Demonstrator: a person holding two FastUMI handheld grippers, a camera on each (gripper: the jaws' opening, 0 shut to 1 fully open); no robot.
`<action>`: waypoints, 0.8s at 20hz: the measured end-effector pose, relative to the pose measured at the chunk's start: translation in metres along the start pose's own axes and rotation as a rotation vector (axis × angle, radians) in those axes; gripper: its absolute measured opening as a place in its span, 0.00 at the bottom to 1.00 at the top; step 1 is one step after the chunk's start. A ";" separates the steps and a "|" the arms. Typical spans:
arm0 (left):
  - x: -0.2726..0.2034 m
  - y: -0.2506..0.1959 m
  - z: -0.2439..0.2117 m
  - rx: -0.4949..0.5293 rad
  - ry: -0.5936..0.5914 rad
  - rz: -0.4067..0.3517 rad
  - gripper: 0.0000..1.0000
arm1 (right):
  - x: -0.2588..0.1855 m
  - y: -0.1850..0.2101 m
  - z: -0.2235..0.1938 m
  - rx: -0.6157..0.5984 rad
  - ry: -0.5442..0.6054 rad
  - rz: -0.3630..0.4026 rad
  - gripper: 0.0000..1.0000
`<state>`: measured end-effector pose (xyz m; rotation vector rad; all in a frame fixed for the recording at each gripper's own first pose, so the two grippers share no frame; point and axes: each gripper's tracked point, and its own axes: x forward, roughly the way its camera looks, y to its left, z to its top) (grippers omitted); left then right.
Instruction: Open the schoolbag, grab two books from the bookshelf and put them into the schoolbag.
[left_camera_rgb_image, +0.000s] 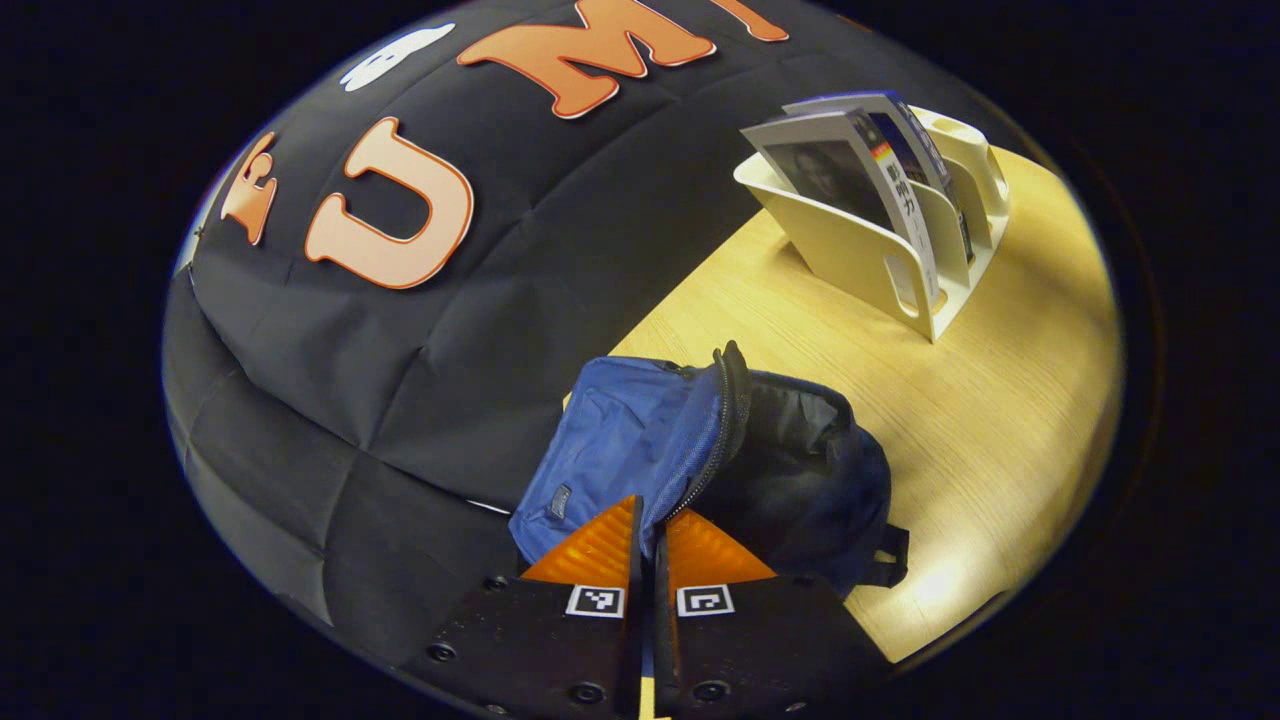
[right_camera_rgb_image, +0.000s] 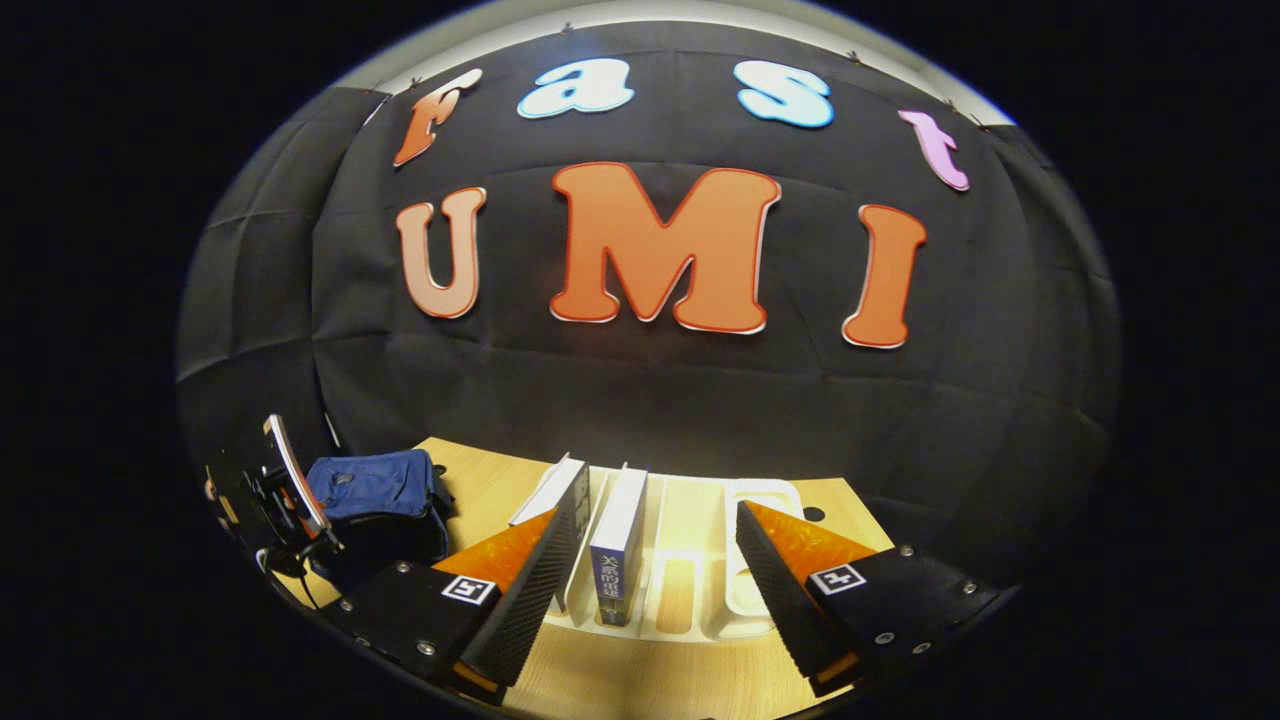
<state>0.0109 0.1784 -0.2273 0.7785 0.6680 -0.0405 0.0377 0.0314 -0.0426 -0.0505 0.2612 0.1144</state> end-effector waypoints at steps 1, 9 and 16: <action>0.000 0.008 0.008 -0.001 -0.009 -0.006 0.05 | 0.006 0.006 0.001 -0.016 0.017 0.013 0.98; 0.004 0.078 0.043 -0.115 -0.049 -0.044 0.05 | 0.052 0.064 0.000 -0.054 0.194 0.163 0.98; 0.010 0.104 0.059 -0.187 -0.057 -0.125 0.05 | 0.097 0.087 -0.011 -0.045 0.396 0.178 0.98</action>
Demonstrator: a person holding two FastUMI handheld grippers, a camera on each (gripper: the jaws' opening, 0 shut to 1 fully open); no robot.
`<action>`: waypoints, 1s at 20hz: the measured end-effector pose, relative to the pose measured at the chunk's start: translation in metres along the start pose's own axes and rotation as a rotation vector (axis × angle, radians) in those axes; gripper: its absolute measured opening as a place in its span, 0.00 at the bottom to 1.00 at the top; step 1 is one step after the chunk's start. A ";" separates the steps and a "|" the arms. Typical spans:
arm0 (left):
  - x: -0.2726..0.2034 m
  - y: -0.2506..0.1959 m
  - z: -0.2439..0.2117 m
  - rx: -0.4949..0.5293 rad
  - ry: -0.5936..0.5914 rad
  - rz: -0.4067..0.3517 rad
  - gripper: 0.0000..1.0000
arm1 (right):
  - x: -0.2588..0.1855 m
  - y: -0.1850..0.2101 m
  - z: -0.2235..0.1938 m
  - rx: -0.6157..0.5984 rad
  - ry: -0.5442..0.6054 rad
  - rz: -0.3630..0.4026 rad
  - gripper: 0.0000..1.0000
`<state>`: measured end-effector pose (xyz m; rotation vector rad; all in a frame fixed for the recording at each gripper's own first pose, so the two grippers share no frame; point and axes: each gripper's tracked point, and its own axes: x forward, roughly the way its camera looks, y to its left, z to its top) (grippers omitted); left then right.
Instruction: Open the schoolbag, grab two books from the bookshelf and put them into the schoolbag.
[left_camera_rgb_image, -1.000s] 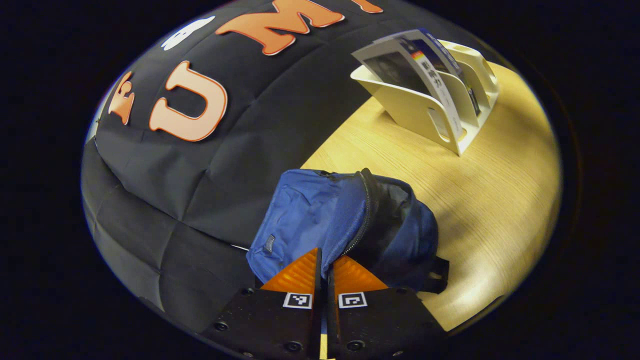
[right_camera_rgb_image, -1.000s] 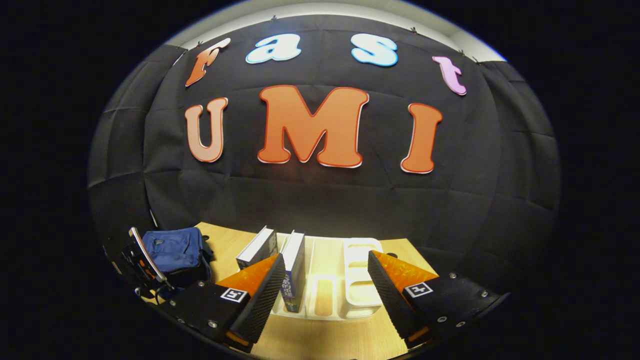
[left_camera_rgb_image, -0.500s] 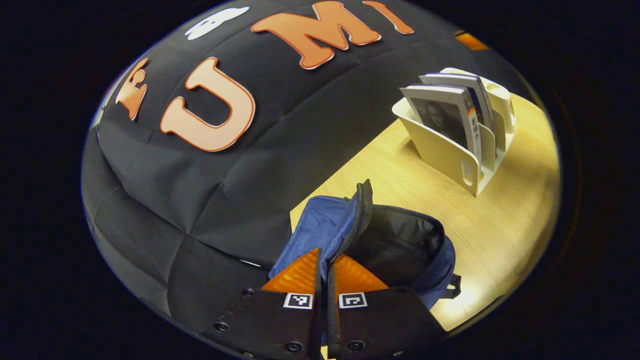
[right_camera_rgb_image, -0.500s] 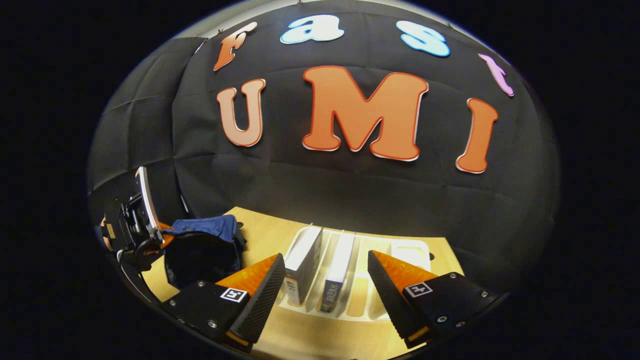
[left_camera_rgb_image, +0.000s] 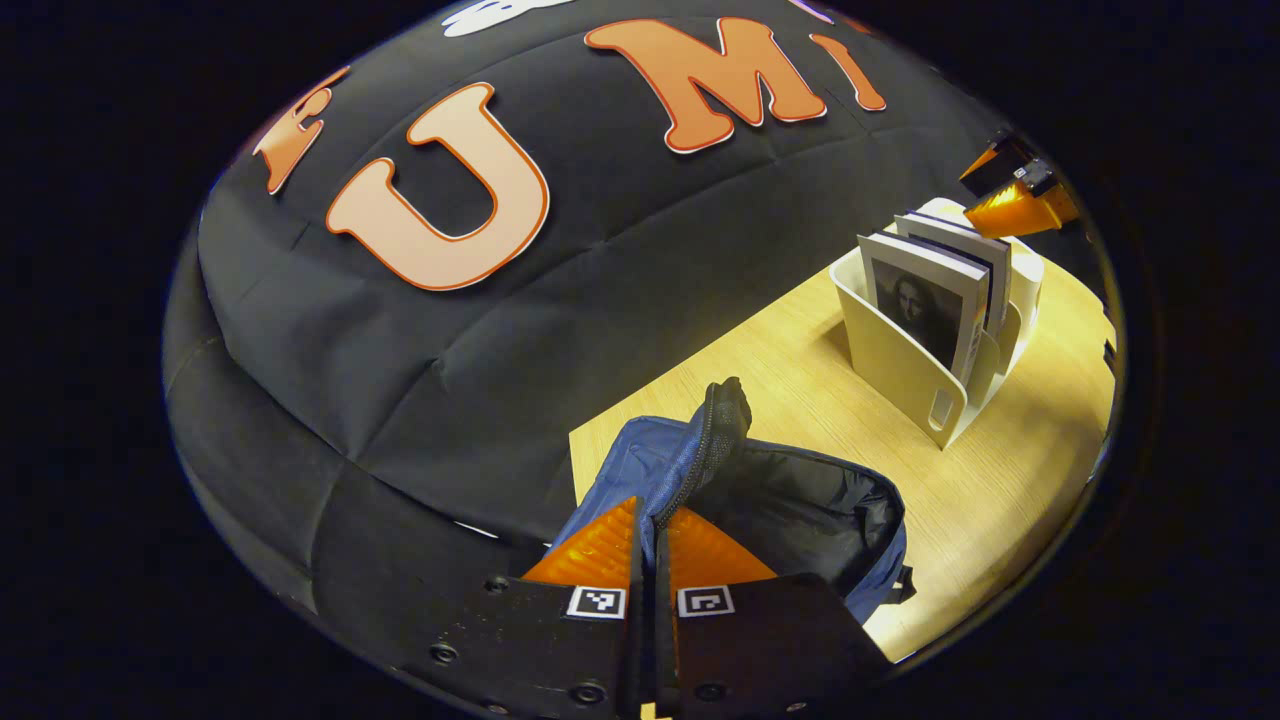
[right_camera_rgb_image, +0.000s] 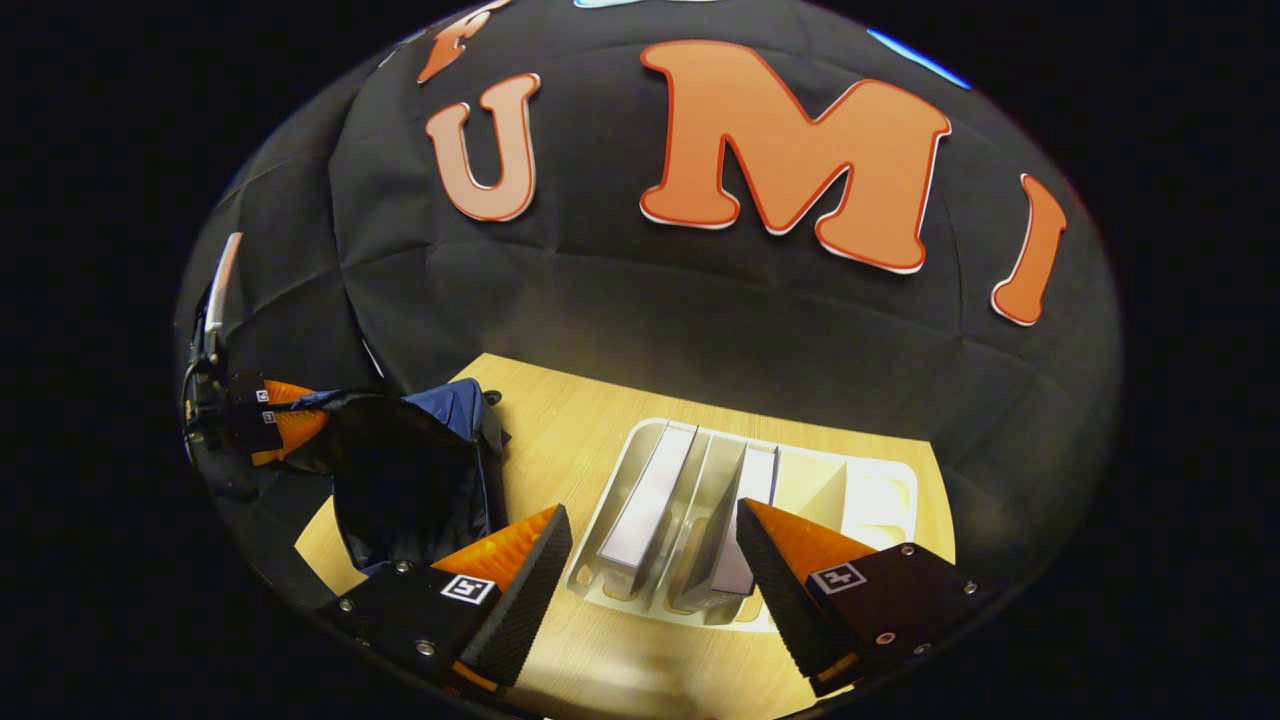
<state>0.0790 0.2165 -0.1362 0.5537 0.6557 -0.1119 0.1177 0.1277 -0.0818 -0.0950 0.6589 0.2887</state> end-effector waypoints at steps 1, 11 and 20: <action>0.001 0.004 0.004 -0.004 -0.005 -0.005 0.05 | 0.007 0.001 0.001 0.002 0.026 -0.001 0.98; 0.011 0.003 0.016 0.010 -0.020 -0.087 0.05 | 0.080 -0.003 -0.024 0.060 0.359 -0.037 0.92; 0.019 0.001 0.011 -0.029 -0.036 -0.125 0.05 | 0.096 -0.002 -0.045 0.208 0.673 -0.074 0.40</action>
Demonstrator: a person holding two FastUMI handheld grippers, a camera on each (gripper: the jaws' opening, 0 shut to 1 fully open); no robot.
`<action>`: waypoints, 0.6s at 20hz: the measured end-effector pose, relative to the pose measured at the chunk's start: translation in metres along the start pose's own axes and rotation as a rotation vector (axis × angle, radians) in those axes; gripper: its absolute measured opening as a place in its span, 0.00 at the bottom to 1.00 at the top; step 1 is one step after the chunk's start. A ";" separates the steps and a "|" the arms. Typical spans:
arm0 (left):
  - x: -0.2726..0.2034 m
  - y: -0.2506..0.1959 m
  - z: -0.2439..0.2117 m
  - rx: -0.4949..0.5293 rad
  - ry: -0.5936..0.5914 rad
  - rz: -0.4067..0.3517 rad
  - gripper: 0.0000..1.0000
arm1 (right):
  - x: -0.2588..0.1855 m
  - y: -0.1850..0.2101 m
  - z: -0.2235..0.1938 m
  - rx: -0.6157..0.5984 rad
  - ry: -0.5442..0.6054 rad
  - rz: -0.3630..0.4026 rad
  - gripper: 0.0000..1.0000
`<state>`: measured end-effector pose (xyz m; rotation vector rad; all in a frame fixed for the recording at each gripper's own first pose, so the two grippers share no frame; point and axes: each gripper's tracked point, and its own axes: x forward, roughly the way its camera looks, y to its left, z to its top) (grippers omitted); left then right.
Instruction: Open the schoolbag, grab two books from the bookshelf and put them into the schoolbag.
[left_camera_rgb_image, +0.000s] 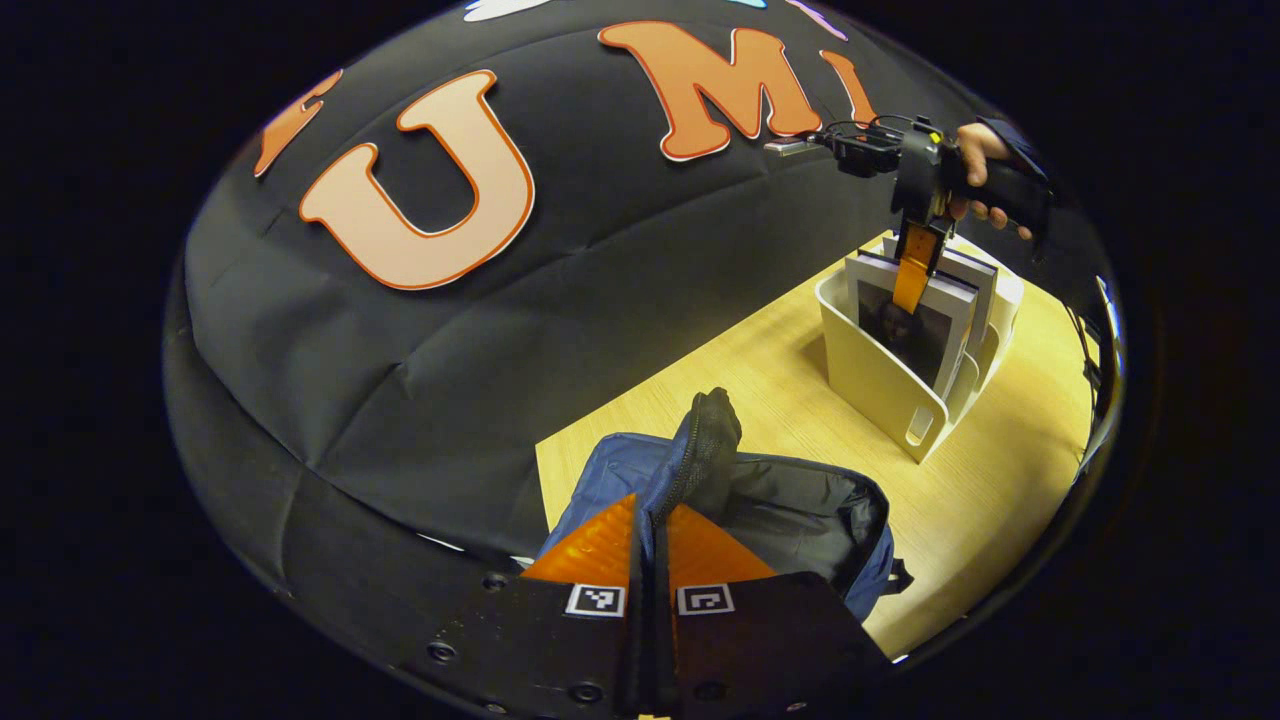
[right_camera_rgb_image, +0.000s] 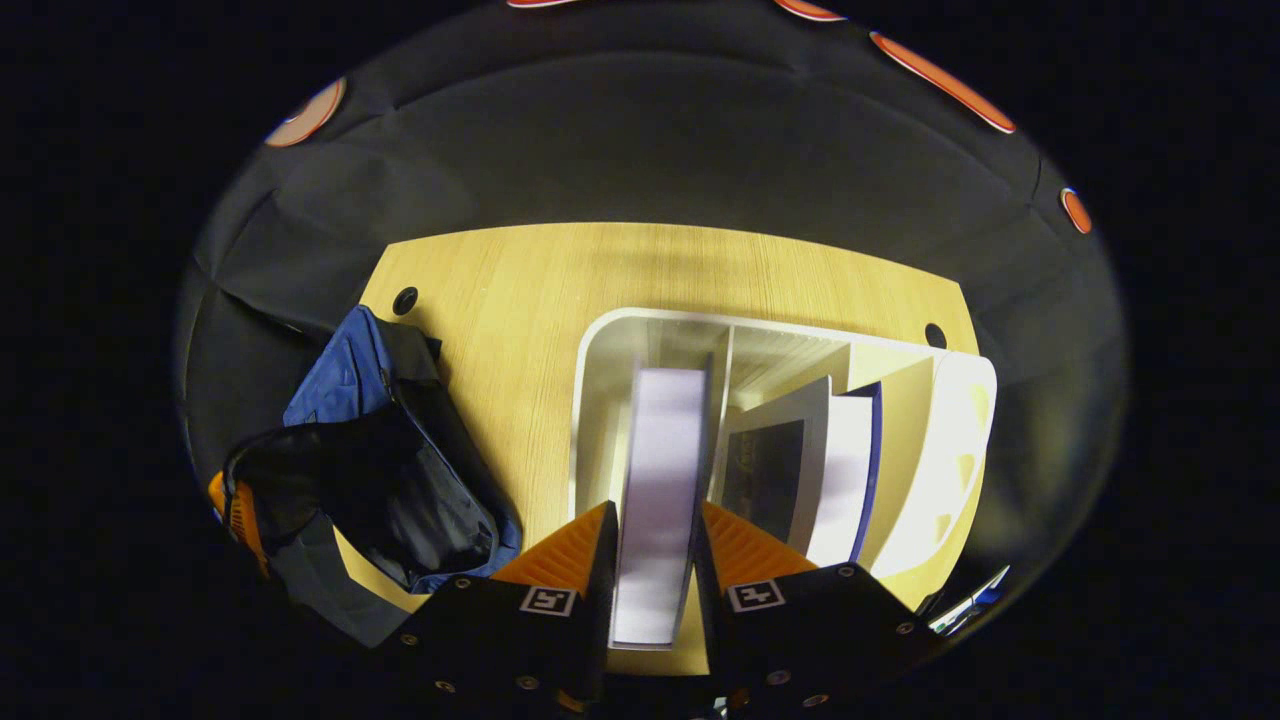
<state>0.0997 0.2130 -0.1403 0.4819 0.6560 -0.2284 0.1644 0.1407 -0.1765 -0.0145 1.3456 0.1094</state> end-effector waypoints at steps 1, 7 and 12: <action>0.001 -0.001 -0.001 -0.004 -0.002 -0.006 0.05 | 0.000 0.000 -0.001 0.009 0.012 0.001 0.37; 0.005 -0.001 -0.003 -0.015 -0.007 -0.021 0.05 | -0.031 -0.005 0.006 -0.008 0.001 0.007 0.31; 0.007 -0.003 -0.003 -0.028 -0.013 -0.034 0.05 | -0.088 -0.005 0.020 0.016 -0.074 0.057 0.31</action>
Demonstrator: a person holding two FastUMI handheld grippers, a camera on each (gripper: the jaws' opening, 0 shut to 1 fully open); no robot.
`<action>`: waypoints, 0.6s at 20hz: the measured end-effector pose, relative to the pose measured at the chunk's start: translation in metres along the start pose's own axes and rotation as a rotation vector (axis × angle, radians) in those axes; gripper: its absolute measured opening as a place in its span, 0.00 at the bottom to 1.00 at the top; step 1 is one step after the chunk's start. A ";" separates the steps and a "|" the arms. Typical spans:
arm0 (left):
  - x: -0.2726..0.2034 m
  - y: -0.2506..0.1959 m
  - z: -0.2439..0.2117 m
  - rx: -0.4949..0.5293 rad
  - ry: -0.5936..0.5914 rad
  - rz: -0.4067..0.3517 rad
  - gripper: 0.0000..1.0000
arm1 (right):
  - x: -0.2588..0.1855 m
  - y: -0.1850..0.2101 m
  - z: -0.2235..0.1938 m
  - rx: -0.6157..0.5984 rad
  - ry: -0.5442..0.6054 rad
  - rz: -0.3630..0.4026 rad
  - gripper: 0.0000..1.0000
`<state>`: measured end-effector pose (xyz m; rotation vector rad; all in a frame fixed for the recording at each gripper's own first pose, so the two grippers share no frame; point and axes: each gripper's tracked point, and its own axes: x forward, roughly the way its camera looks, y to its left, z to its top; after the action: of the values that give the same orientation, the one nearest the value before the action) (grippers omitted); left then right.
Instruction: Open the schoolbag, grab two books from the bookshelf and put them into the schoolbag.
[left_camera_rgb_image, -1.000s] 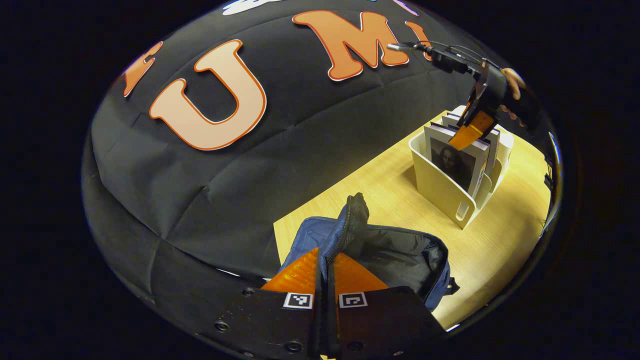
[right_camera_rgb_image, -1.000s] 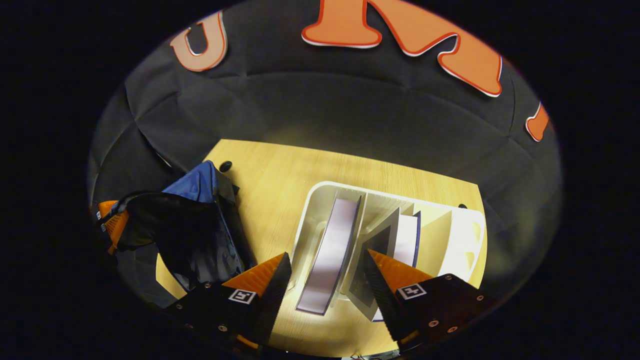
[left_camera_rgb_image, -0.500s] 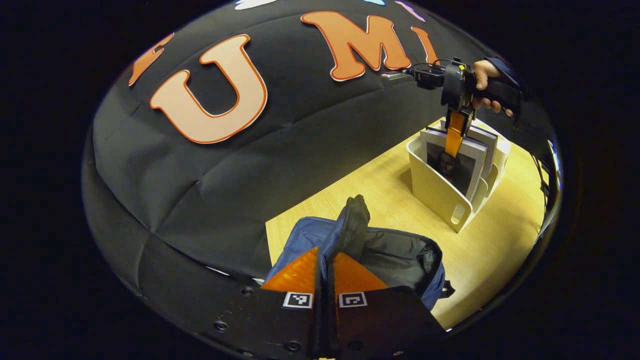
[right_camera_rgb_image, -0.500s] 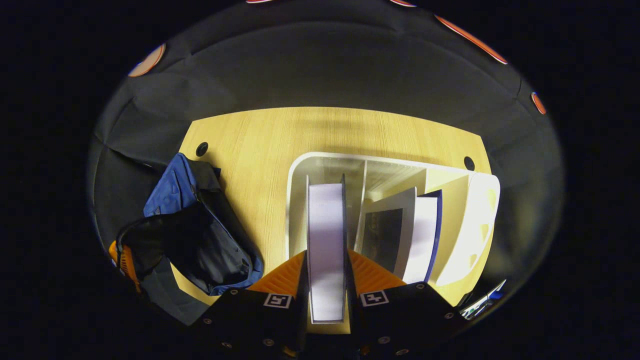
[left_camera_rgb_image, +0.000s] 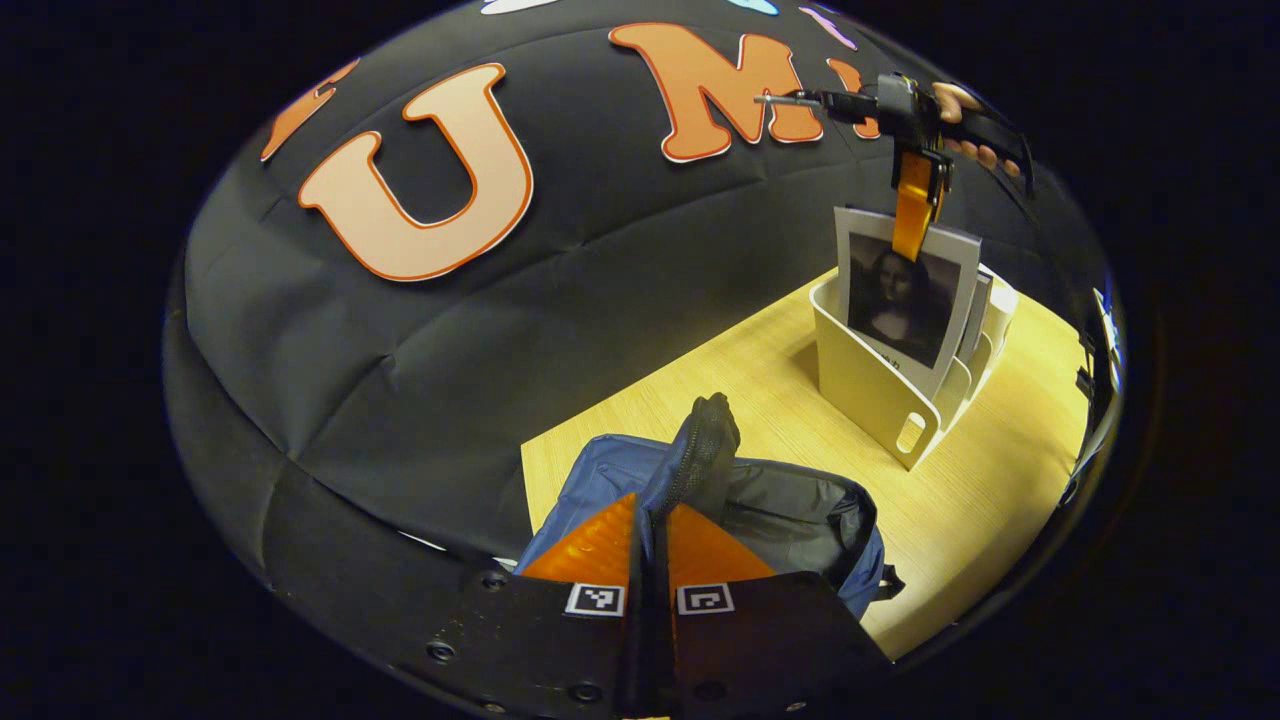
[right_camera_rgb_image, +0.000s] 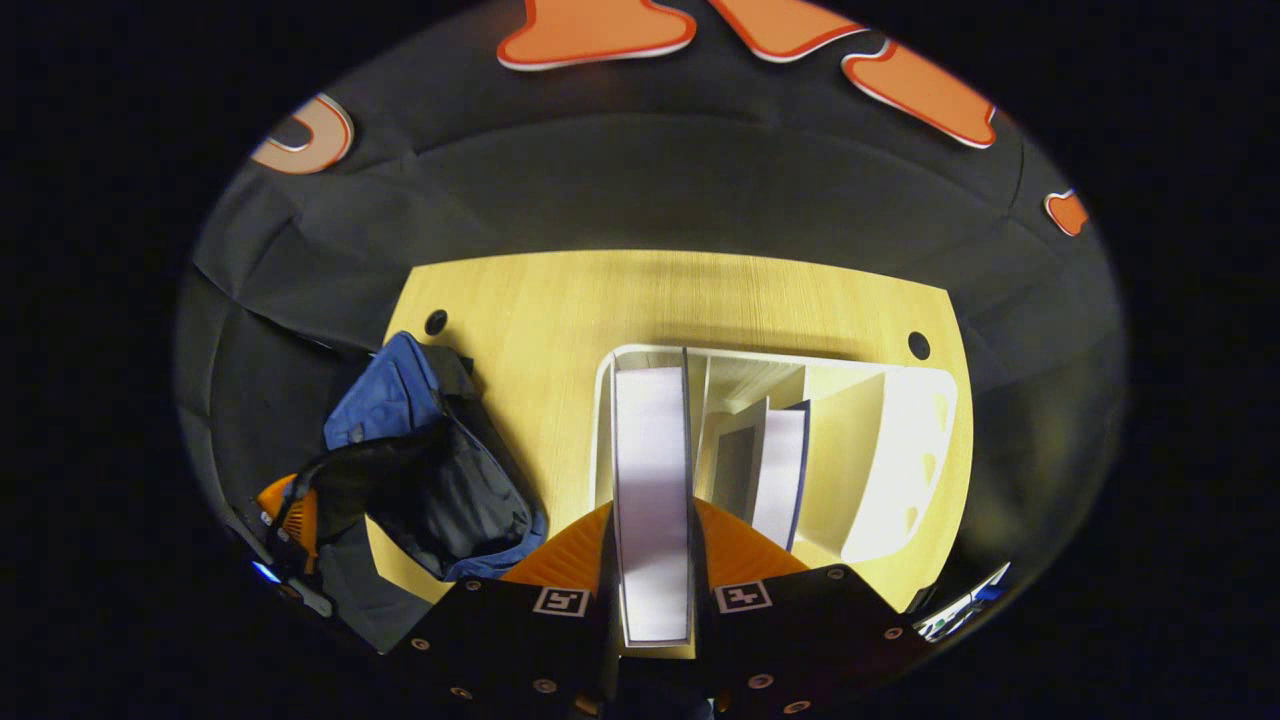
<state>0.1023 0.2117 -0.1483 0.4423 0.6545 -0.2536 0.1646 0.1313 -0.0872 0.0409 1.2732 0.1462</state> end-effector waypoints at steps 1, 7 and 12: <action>0.000 0.000 0.000 -0.002 -0.003 -0.001 0.05 | -0.011 0.002 0.001 0.006 -0.017 0.015 0.31; -0.001 0.001 -0.002 -0.011 -0.016 0.002 0.05 | -0.066 -0.008 0.000 0.060 -0.128 0.078 0.29; 0.000 0.002 0.000 -0.007 -0.012 0.008 0.05 | -0.101 -0.005 -0.007 0.148 -0.217 0.234 0.29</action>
<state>0.1028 0.2132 -0.1478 0.4367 0.6411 -0.2459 0.1296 0.1126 0.0063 0.3255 1.0572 0.2418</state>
